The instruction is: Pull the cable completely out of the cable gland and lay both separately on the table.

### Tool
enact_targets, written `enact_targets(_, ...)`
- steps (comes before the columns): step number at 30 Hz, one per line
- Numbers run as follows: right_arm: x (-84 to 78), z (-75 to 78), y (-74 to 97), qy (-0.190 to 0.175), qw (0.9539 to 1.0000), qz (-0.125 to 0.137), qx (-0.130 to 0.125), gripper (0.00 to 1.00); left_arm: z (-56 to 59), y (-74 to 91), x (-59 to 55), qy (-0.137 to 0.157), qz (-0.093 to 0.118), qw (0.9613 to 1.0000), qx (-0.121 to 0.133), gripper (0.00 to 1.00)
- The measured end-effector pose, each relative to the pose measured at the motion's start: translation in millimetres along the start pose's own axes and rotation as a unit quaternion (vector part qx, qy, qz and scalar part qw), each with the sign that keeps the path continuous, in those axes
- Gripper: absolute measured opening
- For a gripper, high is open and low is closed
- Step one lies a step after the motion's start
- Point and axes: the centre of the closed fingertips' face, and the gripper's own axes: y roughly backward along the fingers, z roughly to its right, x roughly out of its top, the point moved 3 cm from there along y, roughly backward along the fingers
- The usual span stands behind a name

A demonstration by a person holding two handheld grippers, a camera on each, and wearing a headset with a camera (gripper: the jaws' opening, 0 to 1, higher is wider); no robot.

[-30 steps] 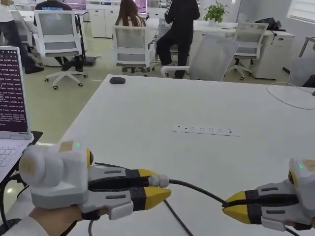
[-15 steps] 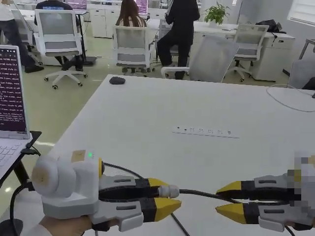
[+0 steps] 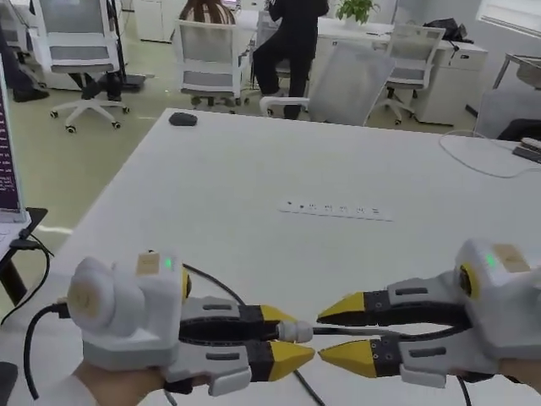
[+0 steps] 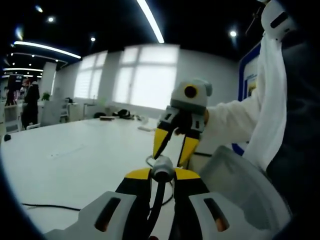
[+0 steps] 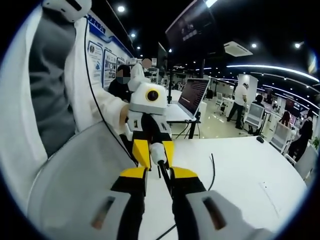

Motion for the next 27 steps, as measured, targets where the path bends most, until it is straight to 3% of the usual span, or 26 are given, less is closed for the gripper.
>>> enact_targets(7, -15.4, 5.1, -5.0, -0.018, 0.9997, -0.008, -0.014, 0.06, 0.8, -4.1, -10.5, -0.001, -0.009, 0.9996, -0.025, 0.17)
enact_targets(14, -29.3, 2.9, -16.2, -0.032, 0.9994, 0.004, -0.011, 0.05, -2.5, -1.5, -23.3, 0.008, -0.003, 0.9997, -0.024, 0.17)
enact_targets(17, -33.1, 3.3, -21.5, -0.031, 0.9994, 0.01, -0.01, 0.05, -5.1, -0.9, -26.3, 0.003, -0.012, 0.9997, -0.023, 0.17)
enact_targets(22, -33.9, 5.7, -26.5, -0.02, 0.9994, 0.021, -0.016, 0.05, -10.6, 1.5, -26.2, 0.001, -0.009, 0.9998, -0.017, 0.17)
enact_targets(27, -34.4, 2.8, -30.2, 0.009, 0.9998, 0.004, -0.017, 0.04, -11.0, 2.7, -25.9, -0.011, -0.015, 0.9998, -0.011, 0.17)
